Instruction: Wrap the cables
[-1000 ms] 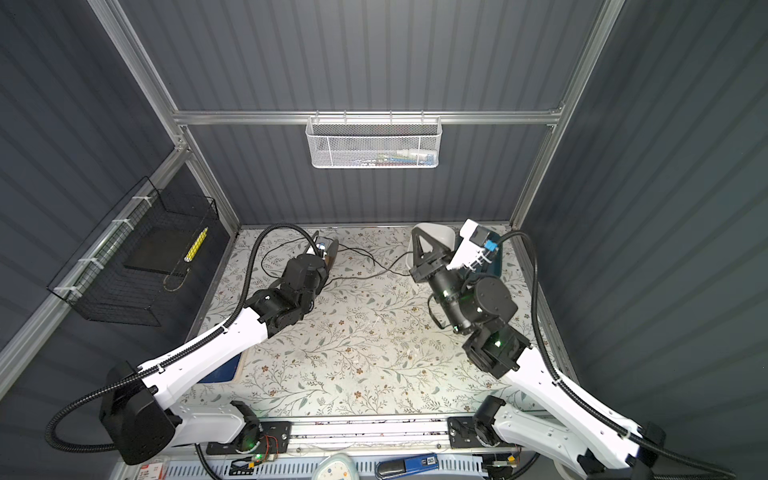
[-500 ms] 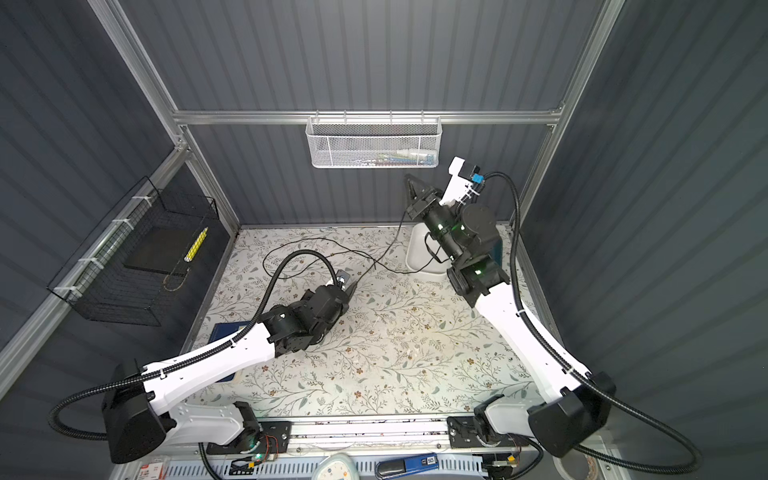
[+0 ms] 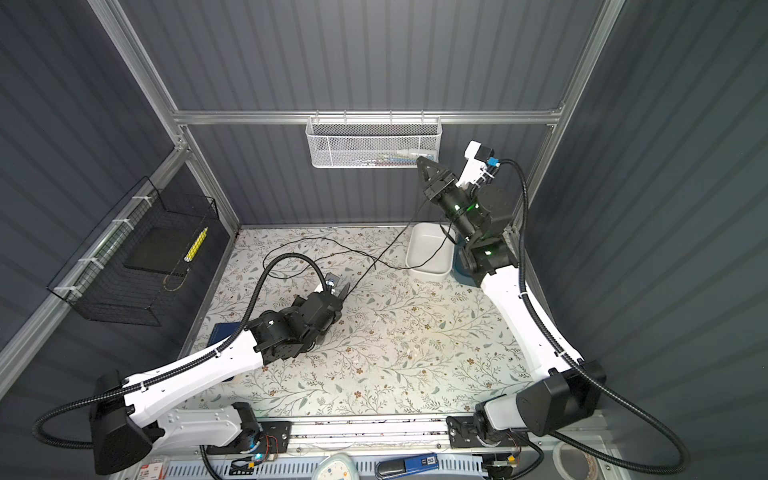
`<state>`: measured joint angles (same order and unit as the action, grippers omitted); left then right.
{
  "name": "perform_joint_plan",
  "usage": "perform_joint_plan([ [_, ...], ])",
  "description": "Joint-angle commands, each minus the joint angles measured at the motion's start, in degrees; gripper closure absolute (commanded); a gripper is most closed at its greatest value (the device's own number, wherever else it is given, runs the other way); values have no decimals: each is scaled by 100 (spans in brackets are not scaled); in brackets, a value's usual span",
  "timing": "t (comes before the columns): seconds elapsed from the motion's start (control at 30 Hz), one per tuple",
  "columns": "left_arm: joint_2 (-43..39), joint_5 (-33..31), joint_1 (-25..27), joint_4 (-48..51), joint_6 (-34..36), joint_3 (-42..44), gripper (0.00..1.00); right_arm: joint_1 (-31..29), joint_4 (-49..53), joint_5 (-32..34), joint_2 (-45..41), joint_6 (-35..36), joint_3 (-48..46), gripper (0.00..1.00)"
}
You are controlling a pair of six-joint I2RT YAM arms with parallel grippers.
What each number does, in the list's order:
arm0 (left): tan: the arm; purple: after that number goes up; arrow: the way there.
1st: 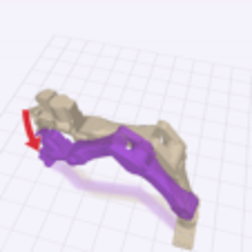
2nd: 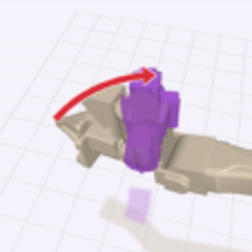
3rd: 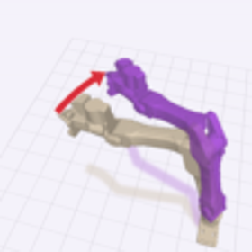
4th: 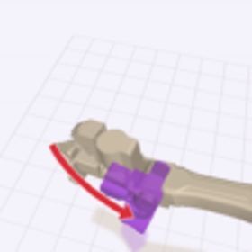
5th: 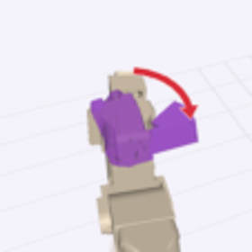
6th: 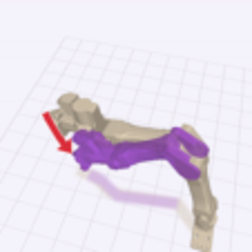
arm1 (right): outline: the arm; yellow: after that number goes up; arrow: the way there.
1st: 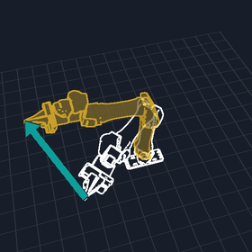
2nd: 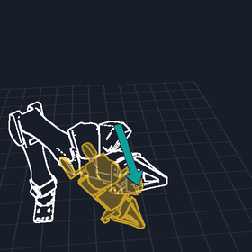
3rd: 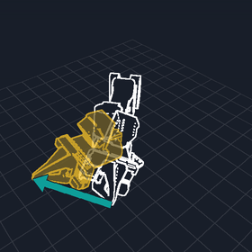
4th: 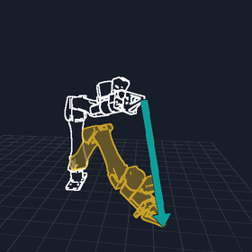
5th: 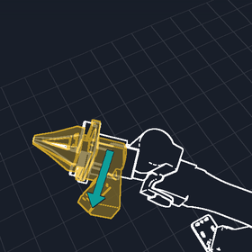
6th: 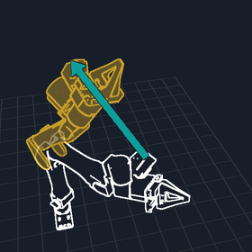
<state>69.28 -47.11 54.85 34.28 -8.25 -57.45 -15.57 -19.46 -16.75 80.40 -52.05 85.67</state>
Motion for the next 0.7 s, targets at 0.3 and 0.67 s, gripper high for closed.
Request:
perform_joint_plan([
  [0.3,-484,-627,25,824,-292,148,100,1354,673,-927,46,-597,1420,67],
  [0.67,-1007,-1212,24,1626,-390,-119,100,2168,905,-1386,-1,-1059,1962,65],
])
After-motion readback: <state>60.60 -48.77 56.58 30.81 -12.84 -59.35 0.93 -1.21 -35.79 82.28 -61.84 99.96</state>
